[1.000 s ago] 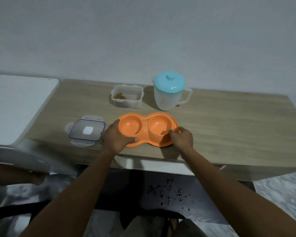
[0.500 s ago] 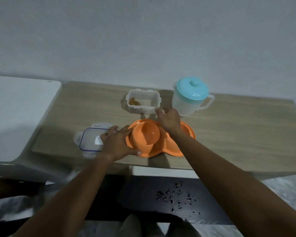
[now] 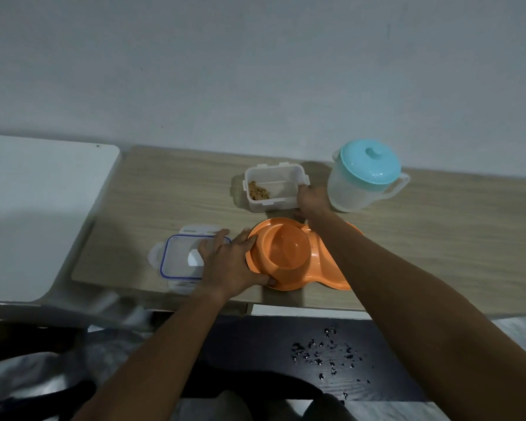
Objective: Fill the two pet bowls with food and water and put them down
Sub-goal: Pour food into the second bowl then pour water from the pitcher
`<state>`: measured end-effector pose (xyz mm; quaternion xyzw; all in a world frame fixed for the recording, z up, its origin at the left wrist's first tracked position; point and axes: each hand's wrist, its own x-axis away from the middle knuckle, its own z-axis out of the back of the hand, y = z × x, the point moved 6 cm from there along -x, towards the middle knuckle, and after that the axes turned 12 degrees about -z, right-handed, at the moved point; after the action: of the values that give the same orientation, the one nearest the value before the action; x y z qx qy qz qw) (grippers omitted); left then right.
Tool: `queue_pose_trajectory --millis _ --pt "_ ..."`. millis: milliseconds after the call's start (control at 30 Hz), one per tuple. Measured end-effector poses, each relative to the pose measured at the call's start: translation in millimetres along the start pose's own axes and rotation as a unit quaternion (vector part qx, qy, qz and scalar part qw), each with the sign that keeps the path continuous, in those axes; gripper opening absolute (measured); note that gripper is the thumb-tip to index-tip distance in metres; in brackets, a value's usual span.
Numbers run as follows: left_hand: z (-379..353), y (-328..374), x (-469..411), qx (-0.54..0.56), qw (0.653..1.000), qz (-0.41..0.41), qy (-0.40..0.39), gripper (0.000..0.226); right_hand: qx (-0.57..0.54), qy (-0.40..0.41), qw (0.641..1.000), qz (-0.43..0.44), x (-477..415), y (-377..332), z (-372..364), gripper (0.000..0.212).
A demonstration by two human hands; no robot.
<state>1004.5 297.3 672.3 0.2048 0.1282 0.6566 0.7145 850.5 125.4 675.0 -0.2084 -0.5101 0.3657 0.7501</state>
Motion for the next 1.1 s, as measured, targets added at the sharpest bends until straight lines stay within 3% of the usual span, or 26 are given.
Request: queue_pose_trajectory --millis 133,233,367,533,733,933,1100 --pt "3 1 4 0.006 1.000 0.006 0.000 0.112 -0.074 -0.055 0.996 0.006 36 -8 19 0.035" --pt "4 1 5 0.025 1.000 0.014 0.003 0.115 -0.162 -0.153 0.975 -0.024 68 -7 36 0.024" --pt "2 0 5 0.057 0.998 0.014 0.000 0.118 -0.182 -0.214 0.959 -0.026 94 2 75 0.029" --pt "11 20 3 0.078 0.997 0.011 0.014 0.117 -0.145 -0.246 0.958 0.013 96 9 114 0.014" --pt "8 34 -6 0.149 0.987 0.016 0.050 0.127 -0.117 -0.208 0.967 0.087 96 16 141 0.051" --pt "-1 33 -10 0.171 0.984 0.043 0.038 0.122 -0.106 -0.196 0.964 0.145 101 23 141 0.051" --pt "-2 32 -9 0.167 0.984 0.047 0.042 0.120 -0.083 -0.199 0.958 0.190 97 27 131 0.065"
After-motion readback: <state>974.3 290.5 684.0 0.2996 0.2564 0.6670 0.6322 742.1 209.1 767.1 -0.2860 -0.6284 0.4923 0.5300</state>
